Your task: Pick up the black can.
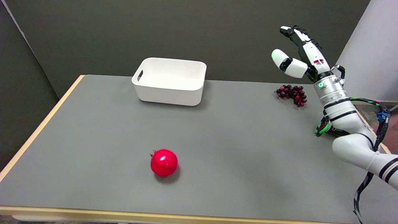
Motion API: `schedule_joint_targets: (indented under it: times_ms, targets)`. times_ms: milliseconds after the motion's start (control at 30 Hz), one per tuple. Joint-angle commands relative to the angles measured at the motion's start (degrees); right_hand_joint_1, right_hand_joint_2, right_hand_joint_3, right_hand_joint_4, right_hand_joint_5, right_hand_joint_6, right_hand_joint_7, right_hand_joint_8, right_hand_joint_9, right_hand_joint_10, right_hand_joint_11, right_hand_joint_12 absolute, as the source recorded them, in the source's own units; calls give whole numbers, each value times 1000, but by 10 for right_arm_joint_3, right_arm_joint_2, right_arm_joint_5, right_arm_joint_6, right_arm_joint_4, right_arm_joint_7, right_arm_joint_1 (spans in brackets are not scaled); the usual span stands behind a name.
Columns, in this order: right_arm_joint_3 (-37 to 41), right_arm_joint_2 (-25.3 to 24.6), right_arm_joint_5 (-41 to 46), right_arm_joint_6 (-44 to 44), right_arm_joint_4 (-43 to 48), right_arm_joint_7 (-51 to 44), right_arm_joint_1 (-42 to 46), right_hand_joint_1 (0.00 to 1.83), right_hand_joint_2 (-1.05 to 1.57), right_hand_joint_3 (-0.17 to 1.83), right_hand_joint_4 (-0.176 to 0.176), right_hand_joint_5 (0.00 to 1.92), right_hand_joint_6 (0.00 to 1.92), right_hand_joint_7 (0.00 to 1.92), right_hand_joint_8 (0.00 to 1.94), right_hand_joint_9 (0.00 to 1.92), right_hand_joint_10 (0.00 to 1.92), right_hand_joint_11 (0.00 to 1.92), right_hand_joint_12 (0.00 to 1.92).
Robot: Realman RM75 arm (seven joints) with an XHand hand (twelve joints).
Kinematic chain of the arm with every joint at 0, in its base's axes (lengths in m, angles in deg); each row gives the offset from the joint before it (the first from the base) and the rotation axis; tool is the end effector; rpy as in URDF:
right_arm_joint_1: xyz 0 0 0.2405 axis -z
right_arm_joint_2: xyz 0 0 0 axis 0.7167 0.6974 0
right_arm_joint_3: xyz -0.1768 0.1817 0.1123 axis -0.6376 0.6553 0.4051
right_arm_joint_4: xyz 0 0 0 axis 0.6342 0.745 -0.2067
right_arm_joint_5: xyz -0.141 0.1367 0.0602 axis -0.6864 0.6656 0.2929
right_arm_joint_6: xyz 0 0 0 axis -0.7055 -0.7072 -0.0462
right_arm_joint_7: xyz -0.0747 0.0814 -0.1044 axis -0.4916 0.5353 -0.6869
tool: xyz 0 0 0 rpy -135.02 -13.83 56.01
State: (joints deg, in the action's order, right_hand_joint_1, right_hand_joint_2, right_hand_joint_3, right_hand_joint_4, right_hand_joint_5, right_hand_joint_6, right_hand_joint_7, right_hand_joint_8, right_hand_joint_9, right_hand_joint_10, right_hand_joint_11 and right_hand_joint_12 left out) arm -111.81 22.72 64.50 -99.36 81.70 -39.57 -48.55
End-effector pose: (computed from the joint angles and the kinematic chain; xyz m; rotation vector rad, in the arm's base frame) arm -0.1760 -0.3448 0.4754 1.5258 -0.1109 0.8202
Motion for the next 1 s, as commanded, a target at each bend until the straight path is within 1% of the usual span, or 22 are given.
schedule_joint_targets:
  times_ms: [33, 67, 133, 233, 300, 367, 433, 467, 500, 533, 567, 633, 700, 767, 867, 1000]
  targets:
    - [14, 28, -3, 32, 19, -18, 6, 286, 677, 849, -43, 154, 378, 176, 313, 1, 558, -1, 631]
    - [16, 30, -3, 33, 23, -33, 7, 281, 630, 943, -47, 137, 410, 157, 347, 3, 530, -1, 588]
    - [29, 35, -3, 43, 37, -90, 14, 294, 631, 943, -52, 132, 410, 150, 349, 6, 504, -1, 560]
    - [49, 42, -3, 63, 55, -151, 26, 307, 625, 931, -59, 139, 412, 150, 354, -1, 468, -1, 534]
    - [73, 48, 1, 79, 68, -172, 39, 314, 623, 931, -61, 141, 415, 151, 357, -1, 470, -1, 532]
    - [120, 54, 3, 101, 86, -179, 74, 327, 620, 931, -65, 144, 419, 155, 362, -1, 479, -1, 532]
    - [205, 50, 4, 133, 116, -179, 134, 332, 615, 931, -70, 149, 426, 159, 367, -1, 496, -1, 545]
    - [231, 47, 4, 145, 125, -179, 151, 336, 609, 932, -79, 153, 435, 163, 372, -1, 517, -1, 563]
    - [266, 39, 4, 161, 136, -179, 174, 343, 617, 908, -88, 161, 433, 170, 364, -1, 533, -1, 579]
    - [305, 27, 4, 180, 152, -179, 205, 355, 651, 835, -99, 179, 412, 185, 332, -1, 541, -1, 597]
    - [326, 20, 5, 189, 162, -179, 221, 366, 681, 769, -108, 195, 394, 199, 304, -1, 549, -1, 613]
    - [373, 5, 16, 212, 183, -180, 251, 337, 596, 932, -148, 172, 496, 170, 384, -1, 574, -1, 679]
    - [412, -13, 40, 234, 201, -180, 278, 337, 592, 925, -157, 179, 508, 170, 385, -1, 577, -1, 696]
    - [431, -25, 45, 241, 209, -180, 296, 336, 589, 924, -165, 183, 519, 173, 391, -1, 584, -1, 710]
    - [456, -45, 44, 239, 222, -184, 331, 335, 588, 924, -169, 186, 525, 177, 394, -1, 592, -1, 720]
    - [479, -81, 44, 224, 236, -219, 385, 335, 583, 923, -172, 193, 535, 185, 399, -1, 601, -1, 731]
